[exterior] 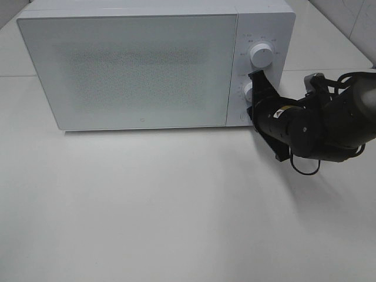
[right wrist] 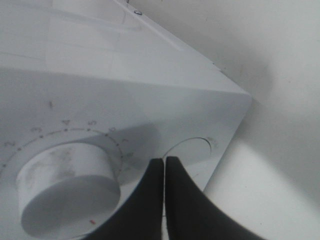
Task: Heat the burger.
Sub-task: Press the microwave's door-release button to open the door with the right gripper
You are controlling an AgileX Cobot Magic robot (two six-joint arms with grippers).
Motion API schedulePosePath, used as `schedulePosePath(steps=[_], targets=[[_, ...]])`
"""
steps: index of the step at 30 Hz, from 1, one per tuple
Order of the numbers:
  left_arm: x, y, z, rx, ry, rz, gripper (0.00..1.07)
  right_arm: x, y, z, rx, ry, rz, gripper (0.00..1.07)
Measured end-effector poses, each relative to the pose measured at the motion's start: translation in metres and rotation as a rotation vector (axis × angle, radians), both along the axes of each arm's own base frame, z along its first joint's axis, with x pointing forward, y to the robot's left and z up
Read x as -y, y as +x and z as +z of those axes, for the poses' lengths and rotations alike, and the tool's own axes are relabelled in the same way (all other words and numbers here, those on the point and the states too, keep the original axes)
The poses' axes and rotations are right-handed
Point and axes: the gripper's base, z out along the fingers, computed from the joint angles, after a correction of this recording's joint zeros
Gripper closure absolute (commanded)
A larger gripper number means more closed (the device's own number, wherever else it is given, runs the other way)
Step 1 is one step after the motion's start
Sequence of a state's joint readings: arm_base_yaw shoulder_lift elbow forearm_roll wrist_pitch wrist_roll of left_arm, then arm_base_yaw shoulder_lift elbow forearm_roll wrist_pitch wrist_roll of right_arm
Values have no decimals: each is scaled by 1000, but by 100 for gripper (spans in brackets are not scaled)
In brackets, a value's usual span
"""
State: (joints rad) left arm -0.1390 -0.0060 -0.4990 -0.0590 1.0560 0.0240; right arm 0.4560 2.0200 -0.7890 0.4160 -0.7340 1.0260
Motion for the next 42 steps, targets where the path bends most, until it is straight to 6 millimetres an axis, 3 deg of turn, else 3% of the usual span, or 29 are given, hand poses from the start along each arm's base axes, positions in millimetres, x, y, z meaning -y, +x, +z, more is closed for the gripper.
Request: schedulePosePath(steps=[9, 42], targets=[[0, 0, 0, 0, 0, 0, 106, -1, 3, -13, 7, 3, -4, 107], [0, 0, 0, 0, 0, 0, 106, -7, 16, -14, -38, -18, -13, 107]])
